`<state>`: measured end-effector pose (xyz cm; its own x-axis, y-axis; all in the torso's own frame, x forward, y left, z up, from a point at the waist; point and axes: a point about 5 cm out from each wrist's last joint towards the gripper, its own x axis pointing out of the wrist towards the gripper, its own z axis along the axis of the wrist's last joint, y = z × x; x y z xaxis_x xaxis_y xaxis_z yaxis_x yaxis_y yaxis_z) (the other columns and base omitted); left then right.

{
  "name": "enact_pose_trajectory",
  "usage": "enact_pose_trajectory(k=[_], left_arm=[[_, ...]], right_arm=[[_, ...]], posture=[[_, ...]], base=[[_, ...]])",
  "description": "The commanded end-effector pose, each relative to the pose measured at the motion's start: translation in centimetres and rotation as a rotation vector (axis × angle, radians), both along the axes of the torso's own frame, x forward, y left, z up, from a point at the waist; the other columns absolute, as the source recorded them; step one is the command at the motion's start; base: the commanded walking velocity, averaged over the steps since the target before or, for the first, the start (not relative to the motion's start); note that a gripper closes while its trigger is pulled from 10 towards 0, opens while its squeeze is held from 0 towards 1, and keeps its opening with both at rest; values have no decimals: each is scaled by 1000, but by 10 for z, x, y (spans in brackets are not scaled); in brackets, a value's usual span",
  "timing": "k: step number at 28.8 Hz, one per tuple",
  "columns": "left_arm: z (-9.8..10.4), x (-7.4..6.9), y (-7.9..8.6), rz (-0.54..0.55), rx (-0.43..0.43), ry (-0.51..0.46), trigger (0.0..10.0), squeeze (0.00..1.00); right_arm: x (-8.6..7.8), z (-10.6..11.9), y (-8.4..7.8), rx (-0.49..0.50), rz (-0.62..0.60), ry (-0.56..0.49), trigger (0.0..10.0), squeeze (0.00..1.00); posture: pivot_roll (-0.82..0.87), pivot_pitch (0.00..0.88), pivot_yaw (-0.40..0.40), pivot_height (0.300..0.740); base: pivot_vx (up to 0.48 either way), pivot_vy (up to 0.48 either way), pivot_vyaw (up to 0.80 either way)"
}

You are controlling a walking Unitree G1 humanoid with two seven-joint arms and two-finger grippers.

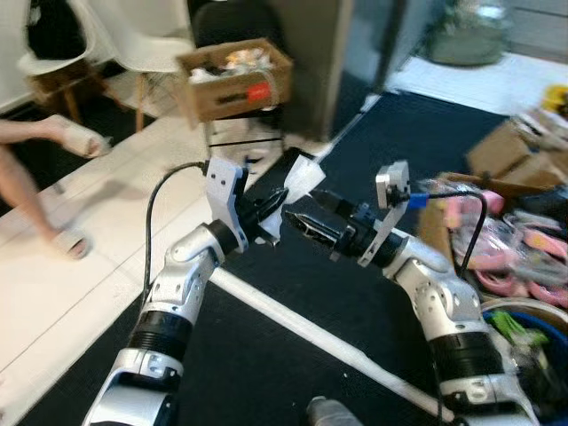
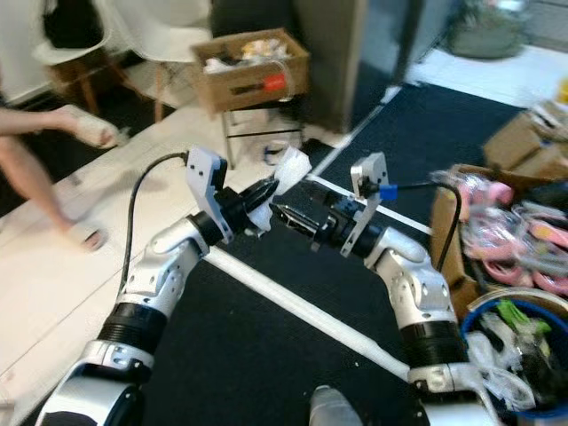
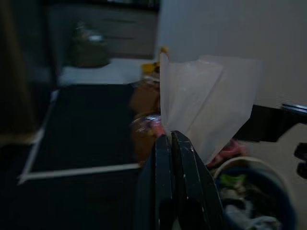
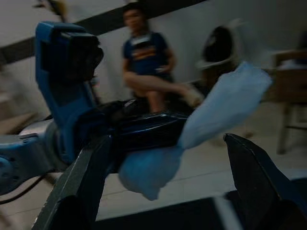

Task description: Picking trash to rubbish bin

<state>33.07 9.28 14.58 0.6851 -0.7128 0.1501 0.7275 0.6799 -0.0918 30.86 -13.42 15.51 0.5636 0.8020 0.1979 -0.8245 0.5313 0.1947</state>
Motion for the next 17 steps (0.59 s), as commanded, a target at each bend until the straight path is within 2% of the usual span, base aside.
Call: enact_pose_trajectory(k=[1, 5, 10, 17], left_arm=[[-5, -1, 5, 7, 2, 19, 10000, 0], [-4, -1, 5, 9, 0, 10, 10000, 0], [-5, -1, 6, 8, -4, 12, 10000, 0], [-5, -2, 6, 4, -4, 11, 10000, 0]], right_arm=[[-1, -1, 4, -5, 4, -8, 10000, 0], [-2, 0, 5, -18, 5, -24, 10000, 0], [-2, 0, 7, -77, -5, -38, 10000, 0], [-2, -1, 8, -106, -16, -52, 10000, 0]], posture=[[-61, 0, 49, 740], [-60, 0, 48, 740], [-60, 0, 49, 740], [-61, 0, 48, 740]], base=[[0, 0, 0], [66, 0, 0], [346, 0, 0], [346, 0, 0]])
